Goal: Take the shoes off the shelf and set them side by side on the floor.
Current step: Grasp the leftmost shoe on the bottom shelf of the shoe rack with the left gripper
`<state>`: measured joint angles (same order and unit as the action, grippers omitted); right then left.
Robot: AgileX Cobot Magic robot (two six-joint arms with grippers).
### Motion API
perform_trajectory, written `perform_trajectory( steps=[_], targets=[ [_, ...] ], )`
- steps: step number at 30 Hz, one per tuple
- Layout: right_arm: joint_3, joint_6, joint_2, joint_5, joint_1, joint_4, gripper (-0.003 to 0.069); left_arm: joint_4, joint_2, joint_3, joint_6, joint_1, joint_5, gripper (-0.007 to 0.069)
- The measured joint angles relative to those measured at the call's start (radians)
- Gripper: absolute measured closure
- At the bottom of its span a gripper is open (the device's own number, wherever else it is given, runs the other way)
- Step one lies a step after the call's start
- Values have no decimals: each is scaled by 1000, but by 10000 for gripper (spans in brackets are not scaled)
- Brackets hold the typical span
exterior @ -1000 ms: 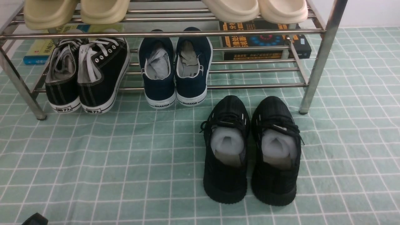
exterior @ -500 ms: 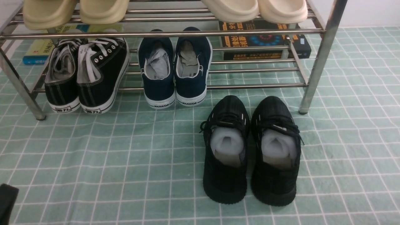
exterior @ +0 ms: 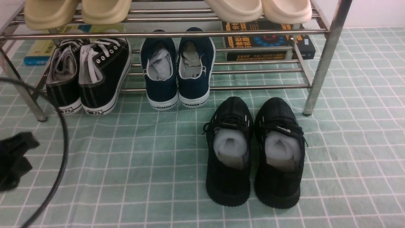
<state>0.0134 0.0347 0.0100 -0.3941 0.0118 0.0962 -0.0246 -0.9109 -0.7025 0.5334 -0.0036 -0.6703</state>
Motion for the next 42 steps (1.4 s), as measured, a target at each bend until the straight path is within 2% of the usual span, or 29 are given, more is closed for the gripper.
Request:
perform_trajectory(
  steps=[4, 7, 11, 15, 20, 21, 24, 29, 40, 42],
  targets=[
    [0, 0, 0, 0, 0, 0, 456, 25, -199, -147, -7, 0, 1, 510],
    [0, 0, 0, 0, 0, 0, 456, 77, -392, -311, -7, 0, -15, 366],
    [0, 0, 0, 0, 0, 0, 456, 130, -535, -473, -7, 0, -46, 221],
    [0, 1, 0, 0, 0, 0, 456, 189, -624, -547, -6, 0, -27, 144],
    [0, 1, 0, 0, 0, 0, 451, 297, -677, -561, 36, 0, 61, 130],
    [0, 1, 0, 0, 0, 0, 448, 360, -691, -561, 75, 0, 103, 130],
    [0, 2, 0, 0, 0, 0, 442, 446, -704, -561, 153, 0, 154, 135],
    [0, 3, 0, 0, 0, 0, 437, 549, -740, -562, 269, 0, 192, 153],
    [0, 3, 0, 0, 0, 0, 432, 613, -850, -569, 329, 0, 228, 183],
    [0, 3, 0, 0, 0, 0, 432, 614, -859, -571, 341, 0, 247, 264]
  ],
)
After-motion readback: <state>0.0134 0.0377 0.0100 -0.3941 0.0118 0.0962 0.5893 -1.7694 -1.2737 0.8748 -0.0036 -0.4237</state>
